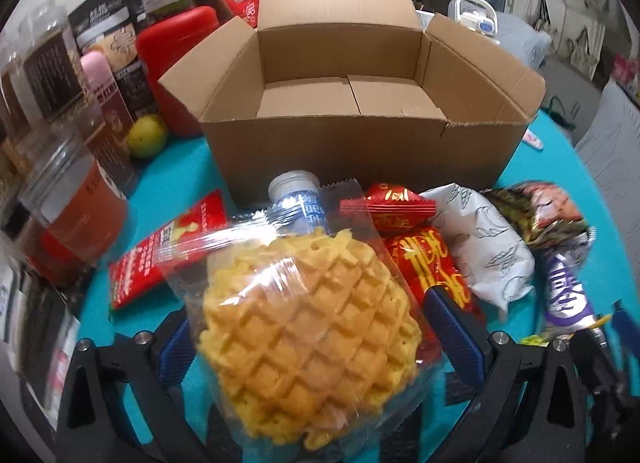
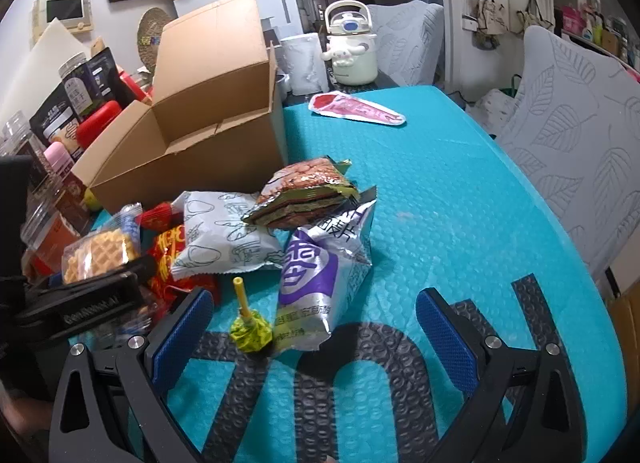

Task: Organize snacks
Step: 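Grasp the wrapped waffle with the left tool while the right tool approaches the yellow lollipop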

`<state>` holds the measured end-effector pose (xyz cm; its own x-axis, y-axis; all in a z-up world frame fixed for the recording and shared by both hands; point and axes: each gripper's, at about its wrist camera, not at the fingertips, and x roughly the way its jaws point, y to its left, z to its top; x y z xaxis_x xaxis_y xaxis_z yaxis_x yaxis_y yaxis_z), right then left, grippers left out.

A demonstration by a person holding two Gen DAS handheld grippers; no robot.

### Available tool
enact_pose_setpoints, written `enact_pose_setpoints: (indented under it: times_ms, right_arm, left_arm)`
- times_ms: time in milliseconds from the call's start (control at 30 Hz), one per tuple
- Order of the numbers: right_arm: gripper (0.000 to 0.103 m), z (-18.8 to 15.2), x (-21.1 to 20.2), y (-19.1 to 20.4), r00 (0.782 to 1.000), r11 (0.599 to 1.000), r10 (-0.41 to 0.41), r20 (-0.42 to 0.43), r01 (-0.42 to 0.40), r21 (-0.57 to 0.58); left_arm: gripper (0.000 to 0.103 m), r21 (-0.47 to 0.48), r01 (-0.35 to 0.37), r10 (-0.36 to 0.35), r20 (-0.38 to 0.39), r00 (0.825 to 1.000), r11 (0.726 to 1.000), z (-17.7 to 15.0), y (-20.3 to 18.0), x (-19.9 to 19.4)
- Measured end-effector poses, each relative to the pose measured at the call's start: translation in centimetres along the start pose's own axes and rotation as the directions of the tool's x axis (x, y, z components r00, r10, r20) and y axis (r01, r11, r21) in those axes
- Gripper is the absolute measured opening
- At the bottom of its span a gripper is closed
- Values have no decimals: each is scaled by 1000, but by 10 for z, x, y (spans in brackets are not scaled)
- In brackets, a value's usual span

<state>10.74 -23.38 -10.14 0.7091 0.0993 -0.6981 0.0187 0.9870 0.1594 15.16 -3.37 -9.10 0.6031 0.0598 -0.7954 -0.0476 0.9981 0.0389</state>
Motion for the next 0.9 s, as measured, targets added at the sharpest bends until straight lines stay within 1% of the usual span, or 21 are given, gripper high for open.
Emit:
enact_pose_setpoints:
  times_ms: [67,133,200,300,433,533,633,767,833,867,900]
  right_arm:
    - [103,1,2,-1,1000,1000,1,-3,-1,2]
    - [103,1,3,-2,1000,1000,1,-6,-1,6]
    - [103,1,5,-3,1000,1000,-1,-10,1,10]
    - [103,1,6,-2,1000,1000,2,-12,-1,7]
    - [103,1,7,0,1000,1000,19,-10,-19,0]
    - [103,1,6,1,1000,1000,14,-6,-14,-1]
    - [103,2,5,4,1000,1000,11,7,-11,-17]
    - [103,2,4,9,999,998,-17,27,19,-53]
    - [103,3,3,11,999,998,-16,33,18,-59]
    - [100,3,2,12,999,998,-11,36,13,-63]
    - [93,3,0,13,999,998,-2,42,5,-65]
  left_arm:
    - [102,-9,17,-17,26,1000,1000,-2,3,-2]
    - [88,-14,32,-31,57,998,999,-2,7,-6]
    - [82,6,37,-38,71,997,999,-3,9,-9]
    - [78,36,46,-49,89,995,998,-6,8,-12]
    - [77,21,123,-124,97,988,992,-7,13,-21]
    - [77,24,112,-114,146,983,993,-6,15,-32]
    - [77,22,135,-136,176,975,991,-3,20,-45]
    - [77,24,151,-152,203,967,988,-1,23,-55]
    - [77,25,164,-165,206,965,986,-1,24,-57]
    - [77,23,173,-174,203,964,985,-2,25,-58]
    - [77,23,185,-186,198,962,982,-3,26,-58]
